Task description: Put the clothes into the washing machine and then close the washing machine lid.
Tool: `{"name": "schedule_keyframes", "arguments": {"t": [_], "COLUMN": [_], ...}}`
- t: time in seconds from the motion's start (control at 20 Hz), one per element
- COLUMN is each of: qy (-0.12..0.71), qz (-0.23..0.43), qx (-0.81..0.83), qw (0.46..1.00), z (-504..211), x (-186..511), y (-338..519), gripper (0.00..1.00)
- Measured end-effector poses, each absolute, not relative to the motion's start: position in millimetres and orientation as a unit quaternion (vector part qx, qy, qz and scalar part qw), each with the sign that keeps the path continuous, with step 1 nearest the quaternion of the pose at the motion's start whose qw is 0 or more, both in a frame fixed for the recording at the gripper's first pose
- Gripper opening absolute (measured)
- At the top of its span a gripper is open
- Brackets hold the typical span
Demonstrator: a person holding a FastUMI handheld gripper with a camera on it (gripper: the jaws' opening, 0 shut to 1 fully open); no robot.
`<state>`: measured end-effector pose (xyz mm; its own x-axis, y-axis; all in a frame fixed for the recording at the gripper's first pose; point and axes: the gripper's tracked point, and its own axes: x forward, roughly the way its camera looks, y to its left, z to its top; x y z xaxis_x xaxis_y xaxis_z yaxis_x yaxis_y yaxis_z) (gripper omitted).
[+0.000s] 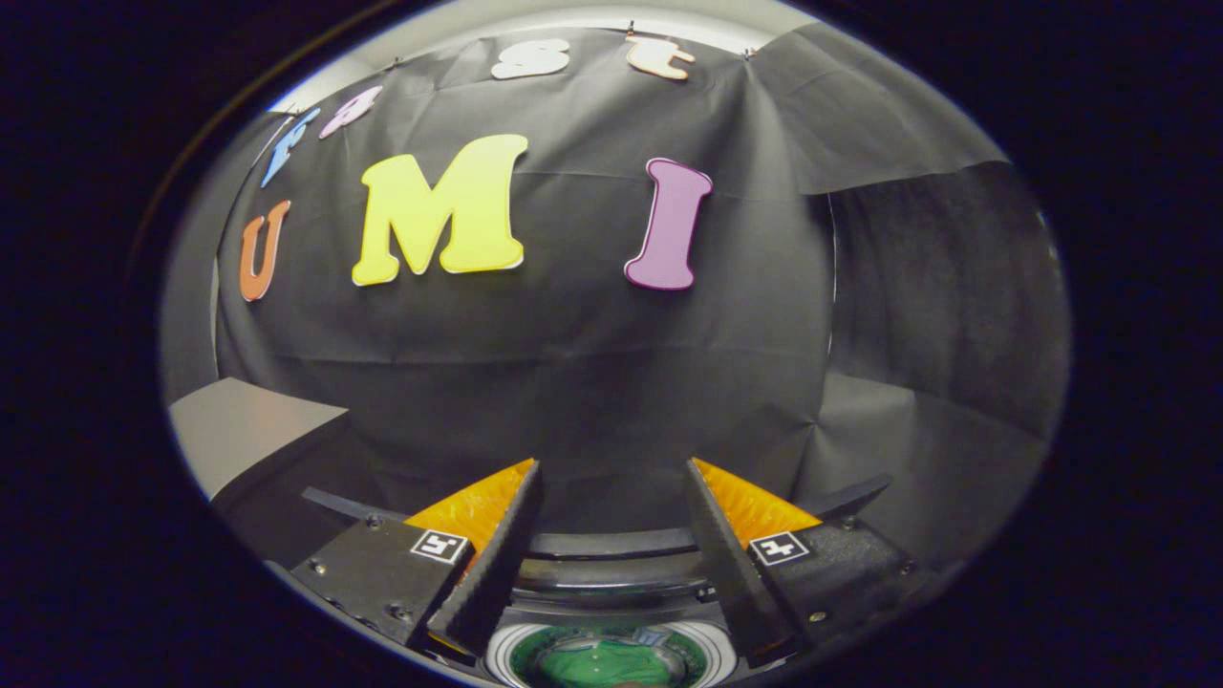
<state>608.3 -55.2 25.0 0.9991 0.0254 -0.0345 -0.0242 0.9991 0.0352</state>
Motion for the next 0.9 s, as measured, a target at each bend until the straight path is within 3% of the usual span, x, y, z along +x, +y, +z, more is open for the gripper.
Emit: {"name": "schedule_keyframes", "arguments": {"t": [0.9], "qy": [0.055], "qz": [0.023], "qx": [0.019], "qw": [0.998], "z": [-17], "x": [554], "y": [-61], "gripper": [0.92]}}
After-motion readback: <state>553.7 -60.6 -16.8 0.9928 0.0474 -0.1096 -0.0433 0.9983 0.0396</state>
